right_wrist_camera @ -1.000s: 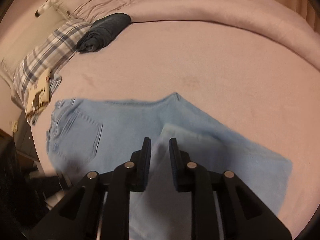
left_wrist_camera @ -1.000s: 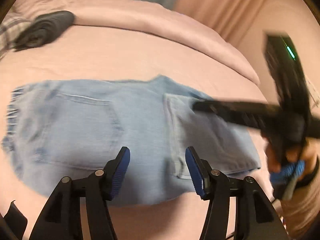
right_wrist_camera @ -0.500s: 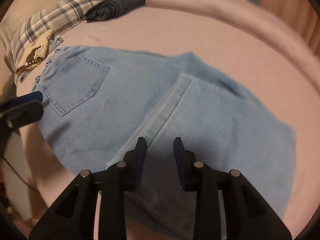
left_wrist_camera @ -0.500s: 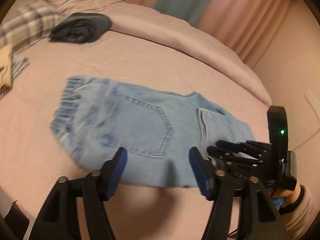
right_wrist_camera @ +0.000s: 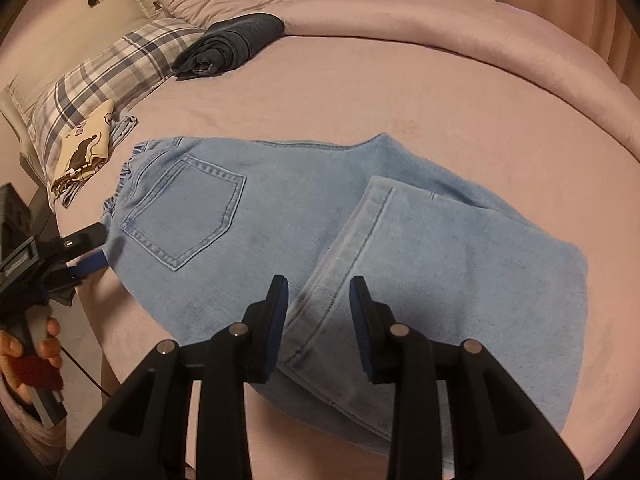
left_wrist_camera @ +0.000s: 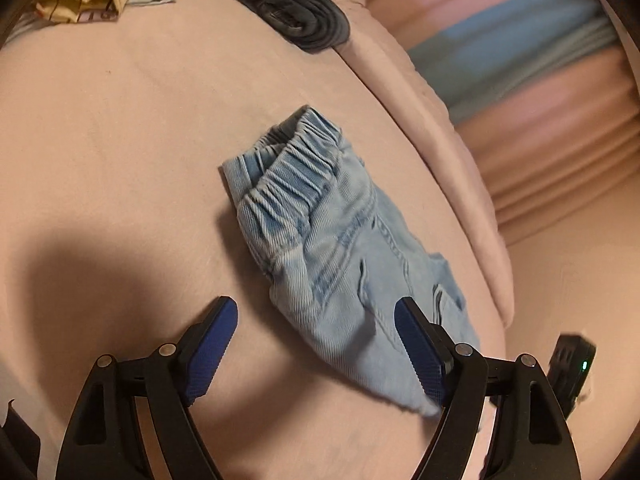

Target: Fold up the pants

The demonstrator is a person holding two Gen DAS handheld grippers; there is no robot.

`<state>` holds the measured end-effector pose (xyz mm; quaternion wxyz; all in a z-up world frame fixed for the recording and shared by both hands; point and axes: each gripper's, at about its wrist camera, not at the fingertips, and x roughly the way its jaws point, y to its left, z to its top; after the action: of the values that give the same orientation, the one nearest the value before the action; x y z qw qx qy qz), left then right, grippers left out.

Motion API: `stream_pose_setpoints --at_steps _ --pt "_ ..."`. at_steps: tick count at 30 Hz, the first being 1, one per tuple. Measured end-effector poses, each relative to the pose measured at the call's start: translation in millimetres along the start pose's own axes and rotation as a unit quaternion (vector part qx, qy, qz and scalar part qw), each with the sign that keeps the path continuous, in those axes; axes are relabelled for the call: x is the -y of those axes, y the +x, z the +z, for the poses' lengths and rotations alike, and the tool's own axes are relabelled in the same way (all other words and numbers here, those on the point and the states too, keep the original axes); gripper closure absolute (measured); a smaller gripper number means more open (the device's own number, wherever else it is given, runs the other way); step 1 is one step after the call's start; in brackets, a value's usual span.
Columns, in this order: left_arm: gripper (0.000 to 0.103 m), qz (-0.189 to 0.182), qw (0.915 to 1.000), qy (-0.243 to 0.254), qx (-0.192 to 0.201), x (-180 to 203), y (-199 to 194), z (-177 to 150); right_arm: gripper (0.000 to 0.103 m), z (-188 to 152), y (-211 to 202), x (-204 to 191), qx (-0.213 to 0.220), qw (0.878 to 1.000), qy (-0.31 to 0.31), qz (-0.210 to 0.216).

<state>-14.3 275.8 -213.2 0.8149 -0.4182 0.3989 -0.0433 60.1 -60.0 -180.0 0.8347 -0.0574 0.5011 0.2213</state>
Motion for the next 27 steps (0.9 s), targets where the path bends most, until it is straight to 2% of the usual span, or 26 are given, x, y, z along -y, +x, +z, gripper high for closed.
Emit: stream_pose_setpoints --at_steps 4,11,12,14,17,20,23,27 --pt "0.023 0.000 1.0000 -0.001 0.006 4.8 11.9 11.5 0.071 -1.0 -0.6 -2.8 -0.002 1.000 0.000 -0.001" --pt "0.023 0.023 0.9996 0.008 0.017 15.3 29.9 22.5 0.072 -4.1 -4.0 6.0 0.002 1.000 0.005 0.000" --pt "0.036 0.028 0.9994 0.007 0.018 15.1 32.2 22.8 0.072 -4.8 -4.0 7.5 0.002 1.000 0.006 -0.004" --pt "0.051 0.043 0.9989 0.004 0.015 15.4 36.3 24.9 0.071 -5.5 -4.3 10.6 0.004 1.000 0.009 -0.006" --pt "0.073 0.018 0.9997 0.007 0.014 18.0 34.1 24.4 0.071 -7.7 -3.5 13.9 0.002 1.000 0.014 -0.008" --pt "0.081 0.013 0.9979 0.052 0.037 42.0 22.2 20.5 0.071 -9.3 0.4 15.2 -0.001 1.000 0.013 -0.008" --pt "0.082 -0.001 0.9938 0.096 0.056 72.1 10.6 17.8 0.073 -8.8 7.0 16.7 -0.003 1.000 0.017 -0.015" --pt "0.083 -0.026 0.9805 0.180 0.076 127.0 -2.8 5.9 0.079 -9.1 22.3 14.7 -0.014 1.000 0.011 -0.018"
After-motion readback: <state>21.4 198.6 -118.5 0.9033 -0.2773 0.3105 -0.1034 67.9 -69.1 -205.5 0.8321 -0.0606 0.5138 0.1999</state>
